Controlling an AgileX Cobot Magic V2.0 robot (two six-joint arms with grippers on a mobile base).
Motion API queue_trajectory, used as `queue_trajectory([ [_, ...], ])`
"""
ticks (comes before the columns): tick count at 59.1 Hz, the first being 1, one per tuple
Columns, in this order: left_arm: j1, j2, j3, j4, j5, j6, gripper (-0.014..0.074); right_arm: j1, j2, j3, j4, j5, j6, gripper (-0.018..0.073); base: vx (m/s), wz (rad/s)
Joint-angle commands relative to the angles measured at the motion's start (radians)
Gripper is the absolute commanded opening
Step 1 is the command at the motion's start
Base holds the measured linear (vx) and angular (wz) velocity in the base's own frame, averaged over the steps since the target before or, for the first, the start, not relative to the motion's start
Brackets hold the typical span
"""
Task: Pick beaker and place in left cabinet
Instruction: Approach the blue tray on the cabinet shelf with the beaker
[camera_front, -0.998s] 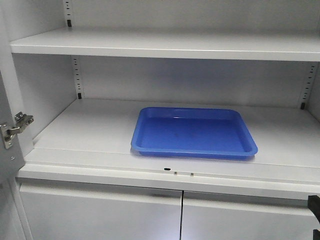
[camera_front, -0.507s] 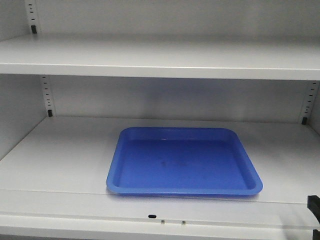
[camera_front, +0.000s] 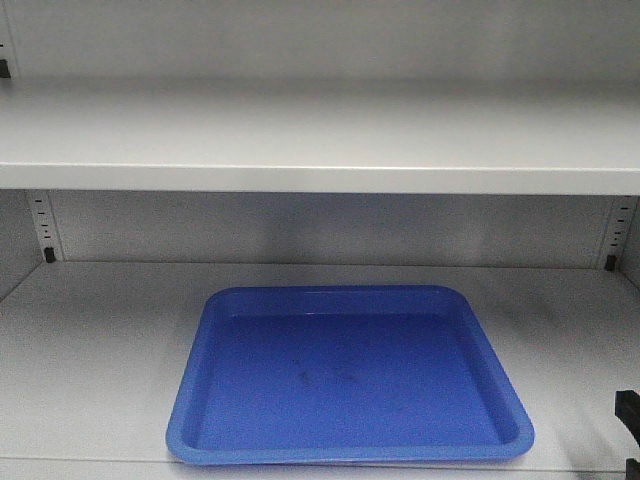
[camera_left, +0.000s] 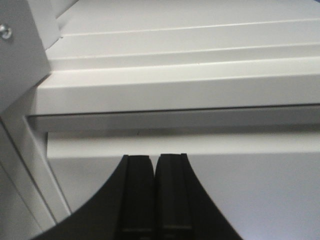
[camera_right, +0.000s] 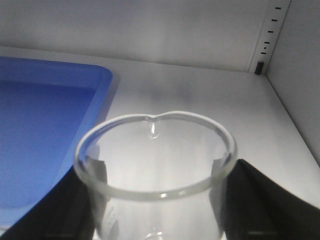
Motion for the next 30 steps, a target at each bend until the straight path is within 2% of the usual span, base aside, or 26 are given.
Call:
queue_trajectory([
  [1, -0.005, -0.010, -0.015, 0.003, -0.075, -0.004, 0.0004, -0.007, -0.006, -0.033, -0.008, -0.067, -0.008, -0.0001, 0.12, 0.01],
  [23, -0.005, -0.010, -0.015, 0.003, -0.075, -0.004, 0.0004, -0.007, -0.006, -0.033, -0.003, -0.070, 0.018, -0.0001, 0.07, 0.02],
  [27, -0.005, -0.010, -0.015, 0.003, -0.075, -0.004, 0.0004, -0.008, 0.006, -0.033, -0.004, -0.120, 0.022, -0.0001, 0.02, 0.00],
  [30, -0.005, -0.010, -0.015, 0.003, -0.075, -0.004, 0.0004, -0.008, 0.034, -0.034, -0.007, -0.206, 0.022, -0.0001, 0.01, 0.00],
])
